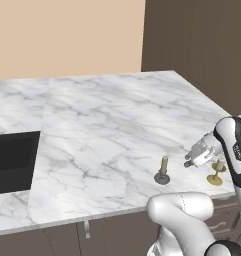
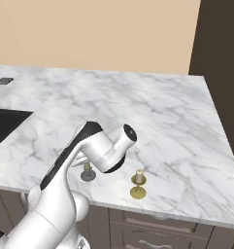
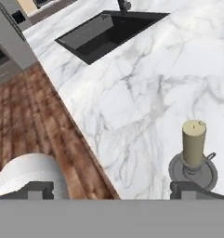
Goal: Pick the candle and candle from the dining table and place them in the open cabinet. Close the cabinet after placing the objects.
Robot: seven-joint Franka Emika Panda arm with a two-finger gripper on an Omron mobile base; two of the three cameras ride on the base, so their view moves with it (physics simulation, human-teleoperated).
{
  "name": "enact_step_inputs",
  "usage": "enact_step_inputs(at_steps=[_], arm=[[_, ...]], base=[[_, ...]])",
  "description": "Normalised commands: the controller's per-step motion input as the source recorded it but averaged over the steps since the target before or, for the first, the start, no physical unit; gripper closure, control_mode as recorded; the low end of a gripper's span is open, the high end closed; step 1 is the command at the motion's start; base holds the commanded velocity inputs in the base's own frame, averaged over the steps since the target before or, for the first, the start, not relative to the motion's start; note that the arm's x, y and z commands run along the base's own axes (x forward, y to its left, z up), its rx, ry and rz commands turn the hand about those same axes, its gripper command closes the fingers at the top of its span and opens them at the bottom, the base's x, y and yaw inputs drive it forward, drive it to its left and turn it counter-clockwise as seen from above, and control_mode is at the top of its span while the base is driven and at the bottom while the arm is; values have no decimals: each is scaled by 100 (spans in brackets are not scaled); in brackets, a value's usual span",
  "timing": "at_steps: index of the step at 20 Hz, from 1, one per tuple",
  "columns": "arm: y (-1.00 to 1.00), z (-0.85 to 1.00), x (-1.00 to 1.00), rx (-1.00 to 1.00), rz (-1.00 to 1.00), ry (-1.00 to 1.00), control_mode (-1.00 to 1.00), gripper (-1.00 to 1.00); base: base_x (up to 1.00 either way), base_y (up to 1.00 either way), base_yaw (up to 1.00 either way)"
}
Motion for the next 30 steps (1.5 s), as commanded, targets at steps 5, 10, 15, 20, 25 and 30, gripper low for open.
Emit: enact_step_inputs(at_steps=[5,10,15,20,25,30], arm=[[0,-19,0,0,13,-24,-100,-100],[2,-15,0,0,14,-20,-100,-100],[1,-10,0,0,12,-15,-100,-100],[2,-5,8,0,7,-3,-100,-100],[6,-5,18,2,1,0,-100,-100],[0,-2,17,7,1,0,-100,-100]], base=[[0,0,0],[0,0,0],[0,0,0],[0,0,0],[0,0,0],[0,0,0]])
